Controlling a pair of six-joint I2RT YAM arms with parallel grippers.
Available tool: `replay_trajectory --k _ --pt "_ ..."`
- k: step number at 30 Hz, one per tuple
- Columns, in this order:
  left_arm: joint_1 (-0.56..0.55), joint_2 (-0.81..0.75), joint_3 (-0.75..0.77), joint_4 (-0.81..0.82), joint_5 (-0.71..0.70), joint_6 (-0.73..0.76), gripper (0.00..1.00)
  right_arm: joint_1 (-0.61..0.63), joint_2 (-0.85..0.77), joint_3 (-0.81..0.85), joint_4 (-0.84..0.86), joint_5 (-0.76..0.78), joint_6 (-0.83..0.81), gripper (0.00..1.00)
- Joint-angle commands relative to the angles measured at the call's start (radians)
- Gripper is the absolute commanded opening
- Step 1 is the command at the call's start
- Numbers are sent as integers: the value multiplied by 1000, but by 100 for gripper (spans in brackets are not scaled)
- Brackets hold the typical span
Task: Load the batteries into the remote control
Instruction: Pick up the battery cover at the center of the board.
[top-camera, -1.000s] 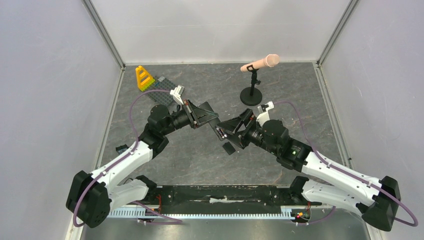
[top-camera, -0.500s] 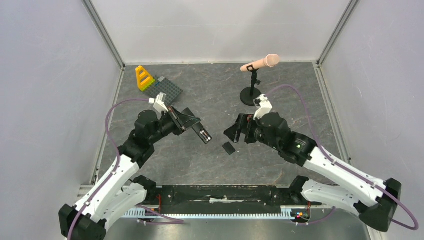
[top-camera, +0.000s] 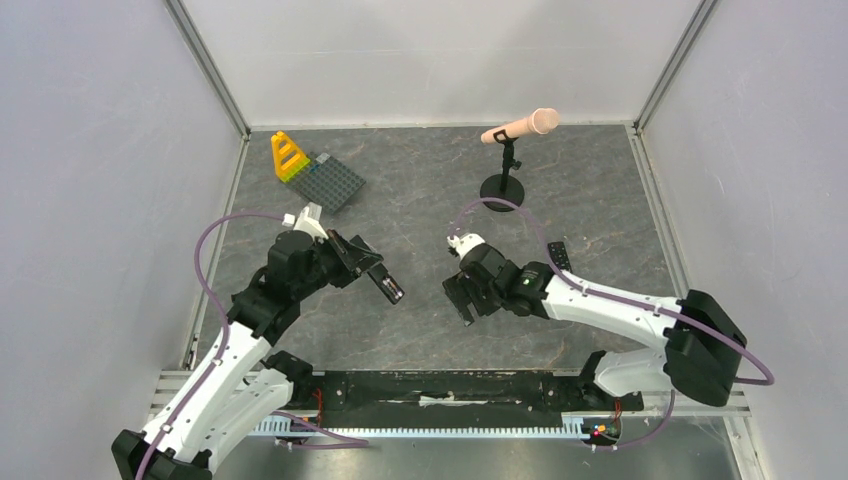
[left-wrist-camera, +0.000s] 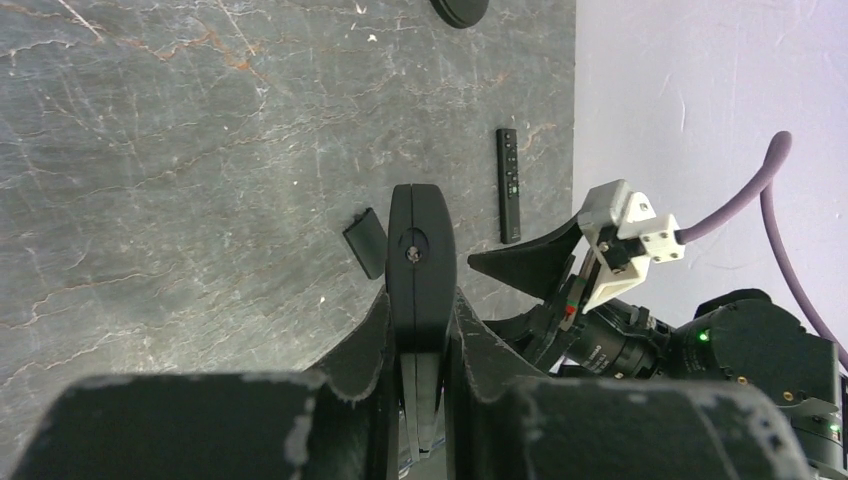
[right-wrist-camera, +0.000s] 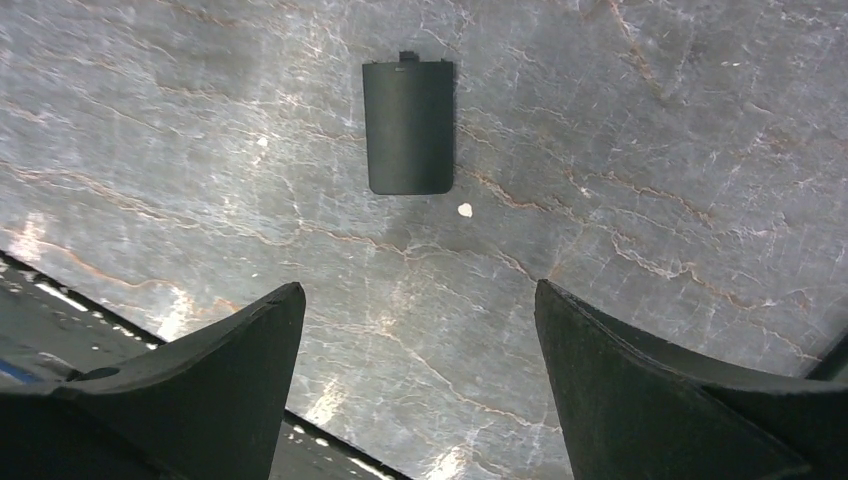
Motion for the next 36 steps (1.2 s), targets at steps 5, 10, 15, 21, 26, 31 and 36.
replay_trajectory --k 5,10,15,21,26,31,36 --pt "7 12 44 1 -17 37 2 6 151 45 56 16 -114 87" --pt "7 13 34 4 -13 34 2 6 243 97 63 23 -143 85" --pt "9 23 32 15 -7 32 2 6 304 150 59 19 -156 82" --pt "10 53 42 35 2 37 2 -12 368 191 36 42 -131 76" --pt "14 74 54 38 2 50 2 -58 388 181 27 -4 -116 63" --pt "21 98 64 47 7 58 2 -83 405 178 7 -51 -125 56" --pt "34 128 73 69 23 58 2 -101 445 184 -31 -109 -133 48"
